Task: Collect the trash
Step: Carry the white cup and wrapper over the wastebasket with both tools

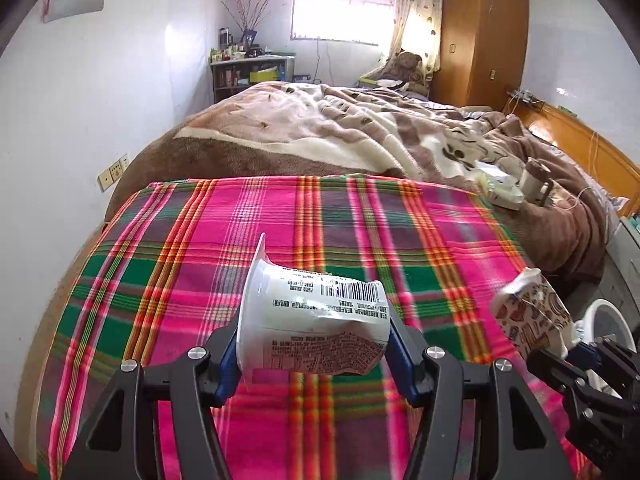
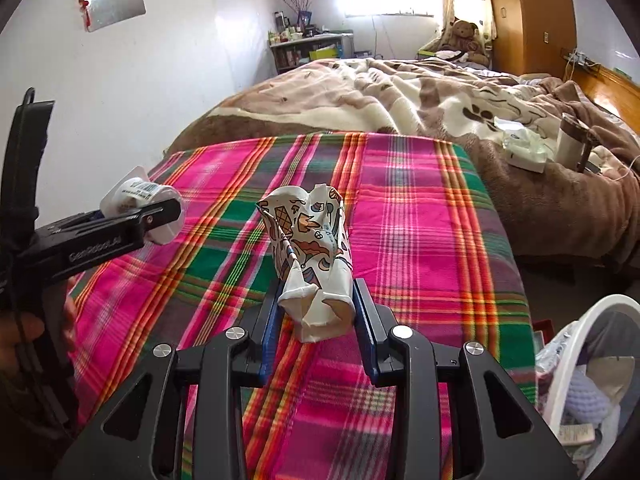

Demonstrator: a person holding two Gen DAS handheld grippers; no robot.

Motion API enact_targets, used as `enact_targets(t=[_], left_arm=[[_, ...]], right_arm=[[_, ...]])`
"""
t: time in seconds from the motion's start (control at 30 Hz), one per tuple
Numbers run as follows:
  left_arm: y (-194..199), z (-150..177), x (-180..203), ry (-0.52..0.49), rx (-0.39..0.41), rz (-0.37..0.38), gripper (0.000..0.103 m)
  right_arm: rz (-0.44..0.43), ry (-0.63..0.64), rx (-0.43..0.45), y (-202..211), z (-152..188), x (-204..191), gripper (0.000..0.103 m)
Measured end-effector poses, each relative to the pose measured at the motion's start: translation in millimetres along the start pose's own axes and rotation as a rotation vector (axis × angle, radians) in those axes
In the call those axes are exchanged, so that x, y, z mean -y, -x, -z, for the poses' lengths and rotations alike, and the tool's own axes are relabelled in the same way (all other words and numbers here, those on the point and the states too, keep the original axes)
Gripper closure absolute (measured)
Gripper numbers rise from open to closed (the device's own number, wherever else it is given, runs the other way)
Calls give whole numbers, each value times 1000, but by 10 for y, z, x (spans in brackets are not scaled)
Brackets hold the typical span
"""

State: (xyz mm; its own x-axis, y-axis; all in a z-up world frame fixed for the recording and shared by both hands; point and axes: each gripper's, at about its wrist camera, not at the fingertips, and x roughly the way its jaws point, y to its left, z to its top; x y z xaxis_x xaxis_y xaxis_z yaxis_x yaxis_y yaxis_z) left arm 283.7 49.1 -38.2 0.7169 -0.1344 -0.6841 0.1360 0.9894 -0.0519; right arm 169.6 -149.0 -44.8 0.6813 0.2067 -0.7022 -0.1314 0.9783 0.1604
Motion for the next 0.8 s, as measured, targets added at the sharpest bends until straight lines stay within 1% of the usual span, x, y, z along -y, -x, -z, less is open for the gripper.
enact_targets(t=[0.2, 0.4, 0.8], left_arm=[[346, 74, 159, -18, 37, 9, 42], [636, 192, 328, -25, 59, 34, 42], [1106, 386, 907, -82, 108, 123, 42]], right_arm=[[-2, -4, 29, 217, 44, 49, 68], [1, -19, 56, 439, 119, 148, 68], [34, -67, 121, 862, 265, 459, 68]])
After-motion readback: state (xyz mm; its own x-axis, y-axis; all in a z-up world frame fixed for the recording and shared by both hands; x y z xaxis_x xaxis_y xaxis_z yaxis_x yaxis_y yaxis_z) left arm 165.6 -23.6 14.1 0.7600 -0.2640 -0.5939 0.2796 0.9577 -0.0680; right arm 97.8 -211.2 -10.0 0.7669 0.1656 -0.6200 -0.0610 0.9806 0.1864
